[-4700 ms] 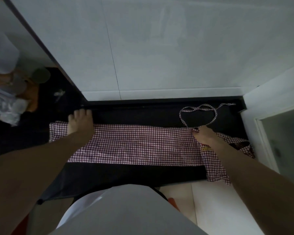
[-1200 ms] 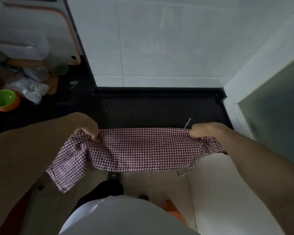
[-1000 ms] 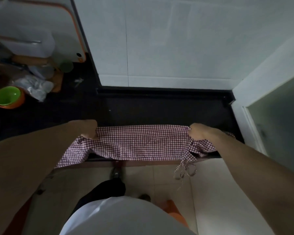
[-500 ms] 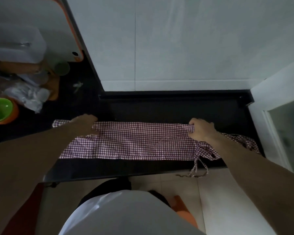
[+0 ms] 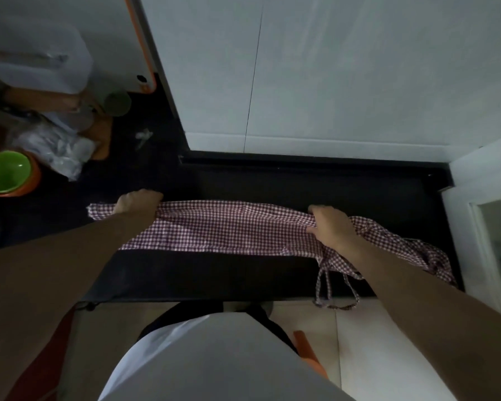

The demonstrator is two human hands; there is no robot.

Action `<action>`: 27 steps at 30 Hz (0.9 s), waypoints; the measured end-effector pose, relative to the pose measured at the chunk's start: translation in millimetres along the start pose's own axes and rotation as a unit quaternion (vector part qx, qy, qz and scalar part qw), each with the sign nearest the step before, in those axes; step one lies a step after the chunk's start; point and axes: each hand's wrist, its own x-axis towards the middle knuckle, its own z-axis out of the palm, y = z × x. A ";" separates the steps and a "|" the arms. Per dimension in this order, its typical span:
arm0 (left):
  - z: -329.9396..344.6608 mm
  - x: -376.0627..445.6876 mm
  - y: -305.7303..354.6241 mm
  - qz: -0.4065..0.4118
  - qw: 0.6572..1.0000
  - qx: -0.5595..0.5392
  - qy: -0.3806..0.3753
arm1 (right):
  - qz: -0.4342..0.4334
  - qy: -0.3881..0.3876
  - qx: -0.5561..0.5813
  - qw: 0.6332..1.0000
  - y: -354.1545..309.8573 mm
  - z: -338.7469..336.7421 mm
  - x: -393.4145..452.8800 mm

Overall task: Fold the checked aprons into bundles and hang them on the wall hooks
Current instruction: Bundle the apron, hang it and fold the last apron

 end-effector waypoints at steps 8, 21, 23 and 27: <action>26.6 -24.1 13.2 0.047 0.994 -0.058 0.078 | -0.076 0.110 -0.128 0.983 22.5 38.7 -33.2; 40.4 -59.3 24.0 0.015 0.996 -0.072 -0.046 | 0.015 0.079 -0.197 0.977 13.8 60.1 -49.3; 39.1 -60.2 32.9 -0.031 0.995 -0.070 -0.058 | 0.004 0.081 -0.187 0.979 16.0 61.4 -53.2; 56.7 -65.5 51.9 -0.172 0.973 -0.090 -0.123 | -0.063 0.095 -0.131 0.985 21.7 63.9 -65.3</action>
